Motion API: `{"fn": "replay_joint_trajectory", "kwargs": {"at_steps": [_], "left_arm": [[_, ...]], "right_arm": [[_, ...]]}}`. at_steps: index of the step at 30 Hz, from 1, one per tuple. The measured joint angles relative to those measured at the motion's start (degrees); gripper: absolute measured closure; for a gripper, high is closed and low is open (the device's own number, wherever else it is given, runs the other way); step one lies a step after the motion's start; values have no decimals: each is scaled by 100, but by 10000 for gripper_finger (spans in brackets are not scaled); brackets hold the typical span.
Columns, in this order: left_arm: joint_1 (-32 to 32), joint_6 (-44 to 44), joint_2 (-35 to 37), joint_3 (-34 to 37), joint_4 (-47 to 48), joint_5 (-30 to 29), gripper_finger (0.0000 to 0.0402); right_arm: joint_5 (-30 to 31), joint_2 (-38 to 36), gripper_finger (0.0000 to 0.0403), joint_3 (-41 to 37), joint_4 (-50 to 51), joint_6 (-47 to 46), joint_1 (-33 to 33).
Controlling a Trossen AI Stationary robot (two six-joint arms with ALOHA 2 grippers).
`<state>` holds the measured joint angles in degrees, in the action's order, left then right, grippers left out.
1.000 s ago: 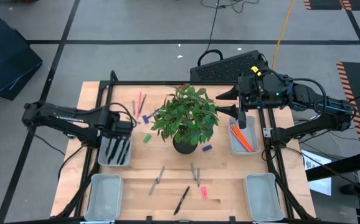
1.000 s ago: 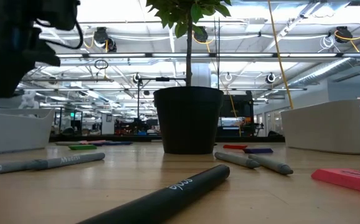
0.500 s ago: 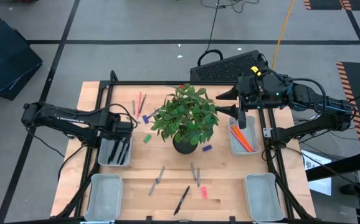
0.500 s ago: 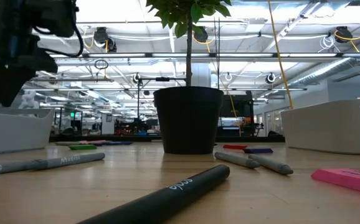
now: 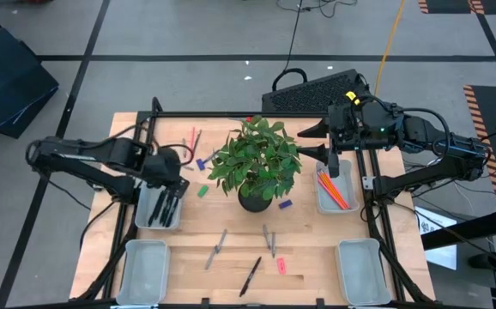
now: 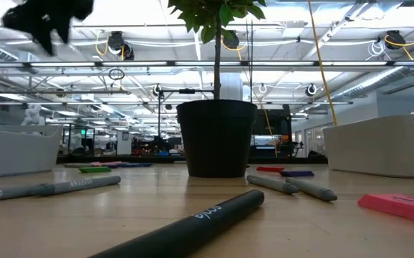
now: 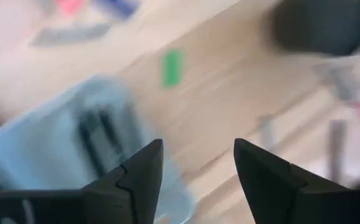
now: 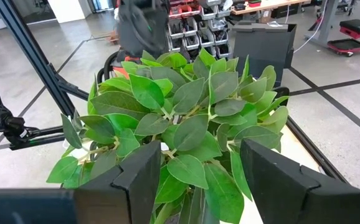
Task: Sort crayons/erasers/pens/pencils in bins
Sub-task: Put the gray crayon into the bottom left gray bin
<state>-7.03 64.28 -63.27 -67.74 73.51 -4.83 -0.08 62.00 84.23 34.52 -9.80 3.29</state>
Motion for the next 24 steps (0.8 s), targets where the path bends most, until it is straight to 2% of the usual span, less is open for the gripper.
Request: {"fn": "replay_joint_trajectory", "kwargs": {"at_steps": [4,7,10,13,16,19,22,24], "left_arm": [[-316,-715,-1,-225,-961,-404,202],[-368,-990,-8,-226,-1330,-664,201],[-223,-1359,-108,-226,-1408,-1083,201],[152,-1811,-322,-224,-1422,-1150,202],[657,-2621,-610,-224,-1538,-729,202],[1178,-3816,-956,-224,-1759,-128,202],[1612,-5113,-1246,-222,-2209,242,202],[1917,-5860,-1448,-222,-2635,747,202]], "right_arm": [[0,0,190,0,0,0,0],[2,0,190,0,0,0,0],[0,0,190,0,0,0,0],[0,0,190,0,-1,0,0],[2,0,190,0,-2,0,0],[0,0,190,0,0,0,0],[1,0,190,0,0,0,0],[2,0,190,0,0,0,0]]}}
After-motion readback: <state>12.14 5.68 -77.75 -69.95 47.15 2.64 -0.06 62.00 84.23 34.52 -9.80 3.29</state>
